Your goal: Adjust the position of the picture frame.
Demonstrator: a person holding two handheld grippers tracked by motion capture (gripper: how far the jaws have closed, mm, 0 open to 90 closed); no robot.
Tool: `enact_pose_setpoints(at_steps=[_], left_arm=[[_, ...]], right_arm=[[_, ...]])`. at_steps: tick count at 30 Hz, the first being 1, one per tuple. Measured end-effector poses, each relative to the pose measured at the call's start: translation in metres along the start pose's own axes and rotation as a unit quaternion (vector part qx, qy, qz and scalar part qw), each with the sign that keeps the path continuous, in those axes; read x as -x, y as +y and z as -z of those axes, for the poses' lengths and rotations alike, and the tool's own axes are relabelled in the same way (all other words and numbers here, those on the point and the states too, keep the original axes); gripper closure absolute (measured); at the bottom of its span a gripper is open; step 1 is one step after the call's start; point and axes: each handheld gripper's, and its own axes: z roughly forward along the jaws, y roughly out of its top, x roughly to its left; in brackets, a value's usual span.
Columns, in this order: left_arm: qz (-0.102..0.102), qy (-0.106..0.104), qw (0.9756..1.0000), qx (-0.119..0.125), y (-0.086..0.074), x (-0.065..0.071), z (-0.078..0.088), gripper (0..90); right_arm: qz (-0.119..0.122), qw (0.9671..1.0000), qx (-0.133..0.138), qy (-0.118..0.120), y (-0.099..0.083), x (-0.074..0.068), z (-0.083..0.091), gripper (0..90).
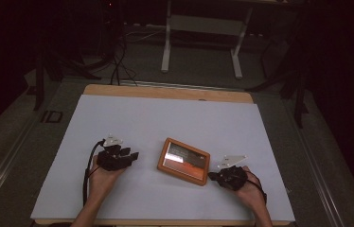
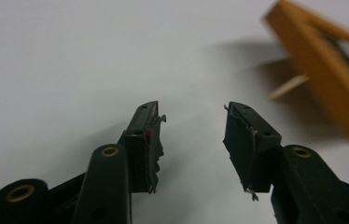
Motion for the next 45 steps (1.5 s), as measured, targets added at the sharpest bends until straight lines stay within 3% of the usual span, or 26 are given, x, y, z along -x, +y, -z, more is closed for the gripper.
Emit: enact_pose_setpoints(at_steps=[8, 15, 18, 23, 32, 35, 36, 38, 39, 42, 44, 45], left_arm=[[-0.006, -0.020, 0.9998, 0.007, 0.001, 0.010, 0.007, 57.4], [-0.004, -0.036, 0.9993, 0.006, 0.000, 0.021, 0.010, 53.7], [-0.007, -0.048, 0.9988, 0.011, 0.001, 0.028, 0.011, 50.0], [-0.015, -0.069, 0.9975, 0.004, 0.001, 0.037, 0.006, 43.1], [-0.019, -0.085, 0.9959, -0.024, -0.004, 0.051, -0.009, 33.2], [-0.012, -0.092, 0.9953, -0.029, -0.006, 0.053, -0.014, 32.4], [-0.007, -0.098, 0.9946, -0.032, -0.007, 0.054, -0.017, 32.3], [-0.007, -0.098, 0.9946, -0.032, -0.007, 0.054, -0.017, 32.3], [0.000, -0.112, 0.9928, -0.042, -0.009, 0.056, -0.023, 32.4], [0.003, -0.124, 0.9910, -0.049, -0.010, 0.059, -0.027, 34.2], [0.003, -0.123, 0.9910, -0.053, -0.010, 0.061, -0.027, 36.3], [0.008, -0.120, 0.9910, -0.058, -0.011, 0.061, -0.028, 38.5]], right_arm=[[0.024, 0.9993, 0.002, 0.028, 0.012, -0.012, -0.012, 89.9], [0.003, 0.9998, 0.016, -0.009, 0.012, -0.001, -0.003, 89.5], [-0.014, 0.9988, 0.036, -0.031, 0.016, 0.005, 0.004, 83.7], [-0.021, 0.9976, 0.048, -0.045, 0.023, 0.010, 0.002, 73.7], [-0.043, 0.9948, 0.072, -0.057, 0.040, 0.020, -0.008, 58.0], [-0.044, 0.9950, 0.074, -0.051, 0.045, 0.022, -0.012, 54.5], [-0.043, 0.9954, 0.075, -0.043, 0.051, 0.023, -0.016, 49.5], [-0.044, 0.9955, 0.074, -0.040, 0.053, 0.024, -0.018, 49.5], [-0.047, 0.9958, 0.076, -0.022, 0.058, 0.026, -0.023, 44.9], [-0.050, 0.9962, 0.072, 0.001, 0.064, 0.029, -0.031, 40.1], [-0.050, 0.9962, 0.070, 0.007, 0.065, 0.030, -0.033, 39.8], [-0.055, 0.9958, 0.070, 0.022, 0.066, 0.032, -0.038, 39.2]])
